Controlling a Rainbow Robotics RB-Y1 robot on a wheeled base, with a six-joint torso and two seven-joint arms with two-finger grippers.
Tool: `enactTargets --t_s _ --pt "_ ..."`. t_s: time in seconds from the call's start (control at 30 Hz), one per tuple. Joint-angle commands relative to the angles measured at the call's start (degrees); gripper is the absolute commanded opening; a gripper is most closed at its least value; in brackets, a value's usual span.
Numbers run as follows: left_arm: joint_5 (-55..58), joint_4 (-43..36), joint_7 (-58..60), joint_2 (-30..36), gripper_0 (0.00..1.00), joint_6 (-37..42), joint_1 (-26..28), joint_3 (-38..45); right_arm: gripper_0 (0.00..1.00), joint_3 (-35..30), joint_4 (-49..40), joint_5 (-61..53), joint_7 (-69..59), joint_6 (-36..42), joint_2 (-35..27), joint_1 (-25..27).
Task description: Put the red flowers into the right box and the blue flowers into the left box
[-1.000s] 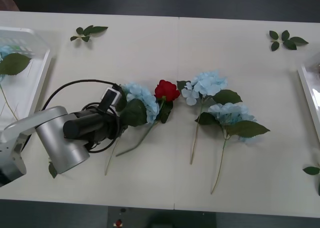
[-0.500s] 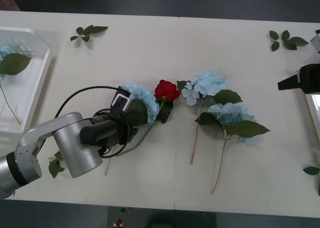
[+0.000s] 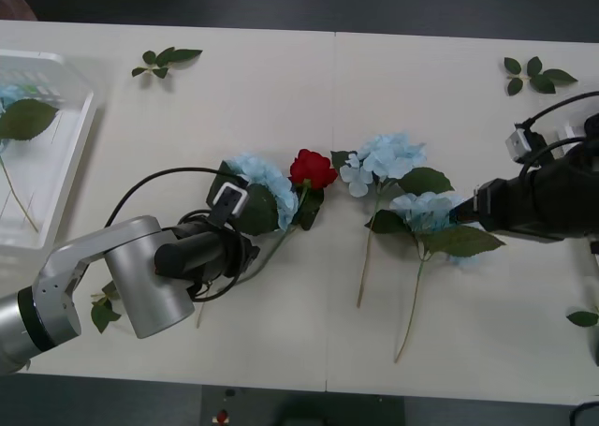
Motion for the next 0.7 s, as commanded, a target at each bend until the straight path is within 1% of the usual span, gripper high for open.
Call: enactTargets --t_s 0.03,0.07,0.1,0.13,0.2,0.27,0.3,0.33,0.47,0.7 --pt "-0.7 0.7 2.0 -0.2 0.93 -0.4 -2.0 0.6 1.00 3.8 -4.3 3.5 -5.7 0.1 0.6 1.6" --pt "-0.7 0.8 2.0 -0.3 0.87 -0.4 -2.0 0.6 1.00 5.4 -4.7 4.5 -7.3 -0.1 0.7 1.9" --pt "-0.7 1.0 2.1 -0.4 0.76 -0.4 -2.0 0.6 1.00 7.1 -5.0 5.5 -8.9 -0.3 0.6 2.0" --pt "-0.6 1.2 2.3 -0.4 0.72 -0.4 -2.0 0.6 1.00 8.2 -5.0 6.1 -10.0 -0.3 0.6 2.0" --pt "-0.3 1.4 2.8 -0.6 0.49 -0.4 -2.0 0.6 1.00 10.7 -5.0 7.6 -12.0 -0.6 0.6 2.0" --pt "-0.2 1.7 3.2 -0.6 0.19 -0.4 -2.0 0.6 1.00 12.9 -5.0 9.2 -12.6 -1.3 0.6 2.0" --pt "-0.1 1.8 3.3 -0.6 0.08 -0.4 -2.0 0.6 1.00 13.8 -5.0 10.0 -12.7 -1.5 0.6 2.0" --pt "-0.1 1.8 3.5 -0.6 0.00 -0.4 -2.0 0.6 1.00 14.7 -4.9 10.9 -12.8 -1.5 0.6 2.0" --pt "0.0 1.8 3.9 -0.6 0.00 -0.4 -2.3 0.6 1.00 17.6 -3.5 13.3 -13.2 -2.9 0.6 1.9" --pt "0.0 1.4 4.7 -0.3 0.00 -0.5 -3.2 0.8 1.00 20.9 1.5 13.9 -12.7 -9.3 0.6 2.0"
